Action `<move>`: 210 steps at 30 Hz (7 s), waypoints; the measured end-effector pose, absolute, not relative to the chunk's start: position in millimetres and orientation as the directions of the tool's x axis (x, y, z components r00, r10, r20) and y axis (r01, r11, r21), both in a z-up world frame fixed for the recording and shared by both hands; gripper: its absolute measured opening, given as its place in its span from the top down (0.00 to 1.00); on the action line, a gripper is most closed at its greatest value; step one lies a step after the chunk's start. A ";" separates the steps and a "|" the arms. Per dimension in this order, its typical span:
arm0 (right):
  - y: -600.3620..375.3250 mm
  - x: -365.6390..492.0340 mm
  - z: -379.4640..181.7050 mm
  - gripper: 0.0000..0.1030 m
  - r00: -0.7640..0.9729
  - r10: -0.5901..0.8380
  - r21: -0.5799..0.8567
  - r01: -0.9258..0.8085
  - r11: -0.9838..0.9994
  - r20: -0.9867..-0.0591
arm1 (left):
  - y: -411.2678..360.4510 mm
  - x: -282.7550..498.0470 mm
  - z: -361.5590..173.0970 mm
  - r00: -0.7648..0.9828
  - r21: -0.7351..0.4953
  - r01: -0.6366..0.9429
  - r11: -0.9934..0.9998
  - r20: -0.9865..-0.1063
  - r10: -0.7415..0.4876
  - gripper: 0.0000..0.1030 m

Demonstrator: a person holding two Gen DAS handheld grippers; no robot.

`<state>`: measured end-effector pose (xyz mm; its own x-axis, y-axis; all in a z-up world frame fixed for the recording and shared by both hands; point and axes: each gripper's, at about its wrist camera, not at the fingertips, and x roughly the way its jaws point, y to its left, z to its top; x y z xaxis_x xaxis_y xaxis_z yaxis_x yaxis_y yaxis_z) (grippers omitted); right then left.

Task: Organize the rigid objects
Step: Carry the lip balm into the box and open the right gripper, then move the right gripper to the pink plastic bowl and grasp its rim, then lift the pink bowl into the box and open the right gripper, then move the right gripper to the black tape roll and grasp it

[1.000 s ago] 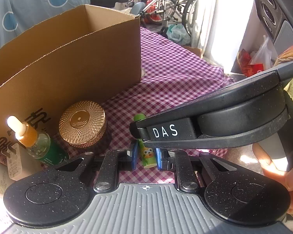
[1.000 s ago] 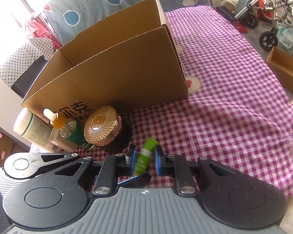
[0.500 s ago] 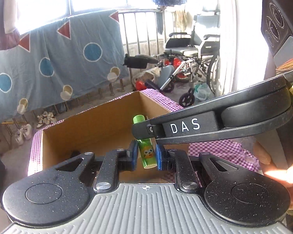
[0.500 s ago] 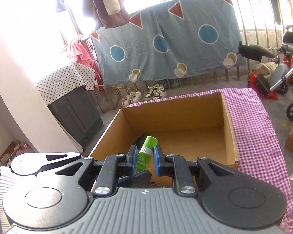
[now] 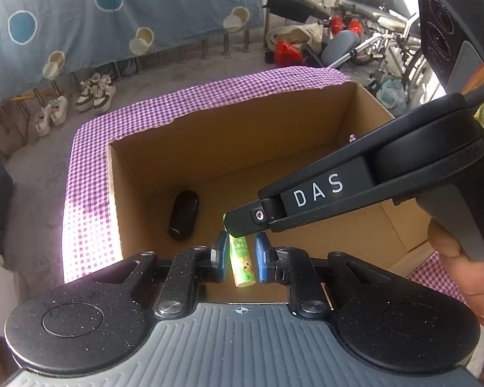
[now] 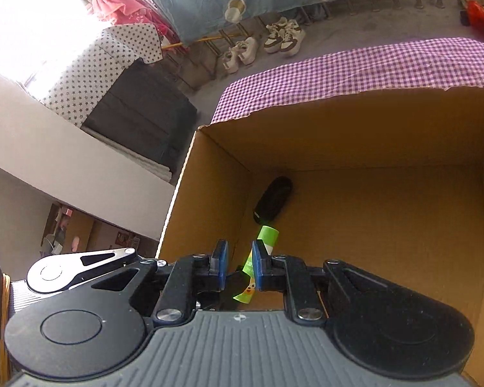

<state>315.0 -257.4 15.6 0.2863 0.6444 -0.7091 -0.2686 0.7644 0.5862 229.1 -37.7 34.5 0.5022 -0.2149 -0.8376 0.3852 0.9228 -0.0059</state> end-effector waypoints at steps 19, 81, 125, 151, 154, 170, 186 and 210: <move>-302.9 256.7 86.1 0.75 0.458 0.631 0.506 -0.377 0.776 -0.626 | -19.1 173.9 94.2 0.641 0.012 0.395 0.919 -0.720 -0.266 0.52; -336.5 61.8 -84.9 0.83 0.578 0.391 0.334 -0.209 0.919 -0.716 | -82.9 40.5 -63.0 0.475 -0.010 0.584 0.812 -0.806 -0.352 0.33; -306.9 195.9 68.8 0.81 0.592 0.502 0.268 -0.440 0.857 -0.630 | -70.7 160.9 78.5 0.616 0.063 0.475 0.878 -0.737 -0.280 0.40; -272.1 401.8 -41.6 0.80 0.371 0.445 0.341 -0.314 0.886 -0.815 | -61.3 323.7 -18.3 0.293 -0.012 0.332 0.943 -0.949 -0.116 0.38; -278.8 399.1 -38.1 0.80 0.386 0.465 0.361 -0.312 0.879 -0.797 | -59.7 317.2 -9.8 0.319 -0.004 0.329 0.944 -0.941 -0.115 0.35; -369.4 254.0 96.5 0.35 0.682 0.497 0.339 -0.364 0.867 -0.537 | -45.2 203.3 114.7 0.553 -0.129 0.500 0.857 -0.714 -0.430 0.11; -343.1 16.5 60.0 0.01 0.775 0.510 0.196 -0.472 0.860 -0.372 | -26.2 36.5 39.9 0.564 -0.042 0.590 0.806 -0.693 -0.449 0.02; -241.3 78.1 -53.9 0.65 0.489 0.567 0.404 -0.404 0.821 -0.663 | 10.0 45.8 -69.9 0.550 0.014 0.355 0.935 -0.812 -0.197 0.36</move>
<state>78.1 -241.3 -53.9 0.4892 0.5672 -0.6626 -0.4036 0.8206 0.4045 45.8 10.0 -69.9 0.5495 -0.1967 -0.8120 0.3548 0.9348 0.0137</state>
